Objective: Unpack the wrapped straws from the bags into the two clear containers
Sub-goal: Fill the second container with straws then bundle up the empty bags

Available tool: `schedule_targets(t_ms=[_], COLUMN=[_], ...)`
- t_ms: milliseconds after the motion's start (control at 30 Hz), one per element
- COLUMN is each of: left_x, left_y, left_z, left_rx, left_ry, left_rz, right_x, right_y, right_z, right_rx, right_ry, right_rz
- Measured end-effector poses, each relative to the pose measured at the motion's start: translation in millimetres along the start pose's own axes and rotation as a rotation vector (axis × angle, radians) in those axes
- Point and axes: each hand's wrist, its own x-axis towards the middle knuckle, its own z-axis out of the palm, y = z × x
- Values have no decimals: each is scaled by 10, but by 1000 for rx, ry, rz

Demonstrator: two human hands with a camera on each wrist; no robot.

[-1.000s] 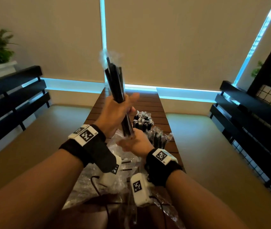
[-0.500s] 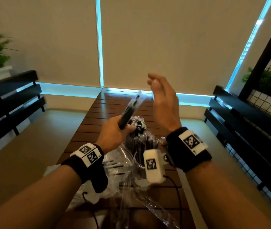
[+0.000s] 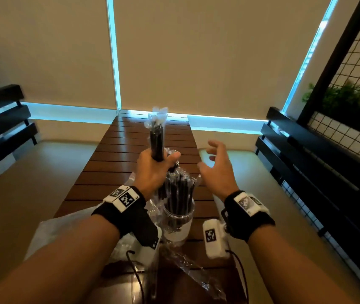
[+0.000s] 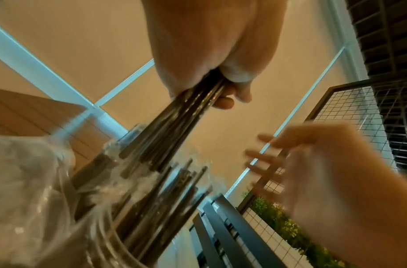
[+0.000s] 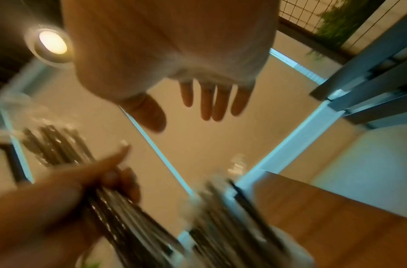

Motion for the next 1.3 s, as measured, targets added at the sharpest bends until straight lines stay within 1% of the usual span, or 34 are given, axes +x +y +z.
schedule_targets(t_ms=[33, 100, 133, 167, 200, 267, 367, 433, 467, 533, 567, 633, 700, 767, 800, 900, 1000, 1033, 1100, 1133, 1167, 1200, 1233, 1267, 1300], left_x=[-6, -17, -22, -34, -49, -89, -175, -216, -229, -261, -267, -275, -320, -377, -393, -383, -363, -335, -242, -185, -135, -100, -94, -108, -143], left_y=[-6, -52, -82, -113, -166, -342, -614, -720, -750, -766, -784, -824, -831, -795, -787, -762, -661, -595, -437, -359, -304, -276, -285, -358, -467], left_z=[49, 160, 211, 256, 295, 349, 379, 387, 382, 363, 348, 321, 308, 293, 278, 204, 123, 104, 94, 108, 131, 157, 183, 204, 216], left_rx=[-37, -95, -114, -118, -110, -64, 59, 224, 361, 603, 638, 607, 591, 590, 578, 567, 598, 610, 640, 678, 747, 847, 963, 1077, 1162], left_ry=[7, 19, 20, 14, 3, -24, -55, -71, -62, -30, -28, -42, -83, -111, -98, -6, 23, 41, 47, 10, -57, -151, -261, -377, -484], left_rz=[3, -3, -7, -13, -26, -83, -155, -135, -114, -97, -111, -158, -149, -127, -126, -94, -21, 34, 224, 338, 441, 516, 542, 514, 444], right_x=[-56, -148, -191, -221, -237, -248, -289, -296, -299, -317, -333, -357, -363, -365, -368, -386, -397, -389, -380, -376, -366, -363, -363, -363, -363], right_y=[196, 543, 669, 769, 852, 995, 903, 895, 931, 1039, 1083, 1174, 1229, 1196, 1173, 1125, 1104, 1111, 1119, 1114, 1125, 1123, 1125, 1105, 1093], right_z=[40, 227, 352, 491, 617, 784, 824, 843, 872, 927, 936, 949, 987, 994, 981, 918, 862, 863, 870, 877, 907, 928, 943, 938, 924], right_rx=[-67, -112, -104, -82, -45, -12, -3, 23, 53, 83, 79, 108, 133, 69, 37, 45, 34, 32, 18, 8, 4, 1, 4, -5, -31], right_ry=[-141, -397, -458, -470, -442, -339, -233, -244, -250, -292, -314, -319, -317, -345, -340, -291, -330, -343, -355, -351, -335, -319, -304, -304, -316], right_rz=[80, 150, 142, 117, 102, 98, 28, -24, -44, -6, 44, 125, 122, 75, 58, 100, 116, 125, 139, 139, 136, 137, 124, 105, 81])
